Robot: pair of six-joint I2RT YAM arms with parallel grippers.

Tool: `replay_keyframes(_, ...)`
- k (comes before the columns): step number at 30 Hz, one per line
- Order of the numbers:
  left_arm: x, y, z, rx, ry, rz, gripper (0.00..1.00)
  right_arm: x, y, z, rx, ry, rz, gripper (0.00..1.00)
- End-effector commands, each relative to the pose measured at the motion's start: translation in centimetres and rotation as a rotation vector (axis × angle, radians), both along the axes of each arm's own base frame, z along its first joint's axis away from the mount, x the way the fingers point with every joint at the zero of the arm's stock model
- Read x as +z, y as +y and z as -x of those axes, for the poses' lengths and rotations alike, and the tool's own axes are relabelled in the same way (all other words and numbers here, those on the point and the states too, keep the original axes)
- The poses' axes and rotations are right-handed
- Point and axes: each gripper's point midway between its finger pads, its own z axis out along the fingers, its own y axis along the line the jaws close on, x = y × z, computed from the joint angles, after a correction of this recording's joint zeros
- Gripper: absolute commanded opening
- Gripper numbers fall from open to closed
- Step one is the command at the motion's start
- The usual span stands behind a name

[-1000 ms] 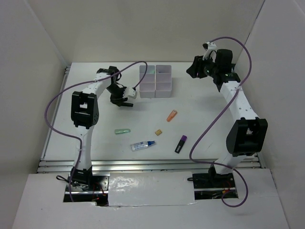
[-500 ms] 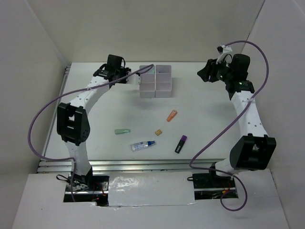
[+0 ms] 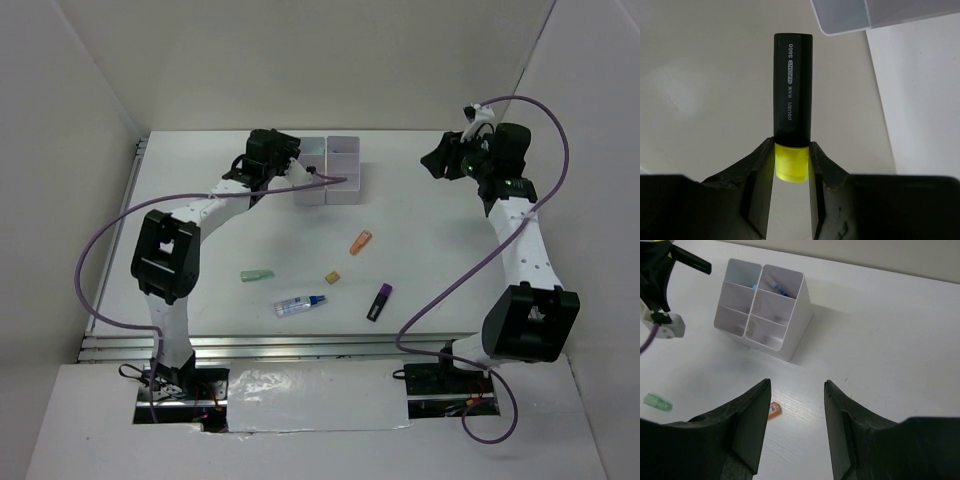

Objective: Sort the stationery into containers
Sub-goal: Place the stationery in the storage box.

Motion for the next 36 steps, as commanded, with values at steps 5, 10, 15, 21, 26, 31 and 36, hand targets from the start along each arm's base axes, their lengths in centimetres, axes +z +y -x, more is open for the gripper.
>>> replay_keyframes(5,3.0,-1.9,-1.4,-0.102,-0.296,-0.092,0.00,2.6,-0.5,0.0,-0.029,-0.100,-0.013,0.54)
replay_keyframes(10,1.5,-2.0,-1.2,-0.130,-0.270,-0.139,0.00,2.6,-0.4,0.2,-0.042,-0.097,-0.040,0.53)
replay_keyframes(15,0.9,-2.2,-0.4,-0.161,-0.261,-0.149,0.00,1.9,-0.5,0.6,-0.051,-0.083,-0.041,0.53)
replay_keyframes(21,-0.4,-2.5,0.6,-0.189,-0.232,-0.180,0.00,1.7,-0.7,1.0,-0.061,-0.081,-0.043,0.54)
replay_keyframes(26,-1.5,-2.5,0.8,-0.192,-0.203,-0.215,0.04,1.3,-0.8,1.2,-0.070,-0.074,-0.048,0.54)
replay_keyframes(31,-2.0,-2.8,0.2,-0.200,-0.208,-0.235,0.12,1.2,-0.8,1.4,-0.069,-0.073,-0.044,0.54)
replay_keyframes(36,-2.0,-3.4,-0.1,-0.228,-0.215,-0.245,0.23,1.3,-0.8,1.4,-0.069,-0.073,-0.037,0.54)
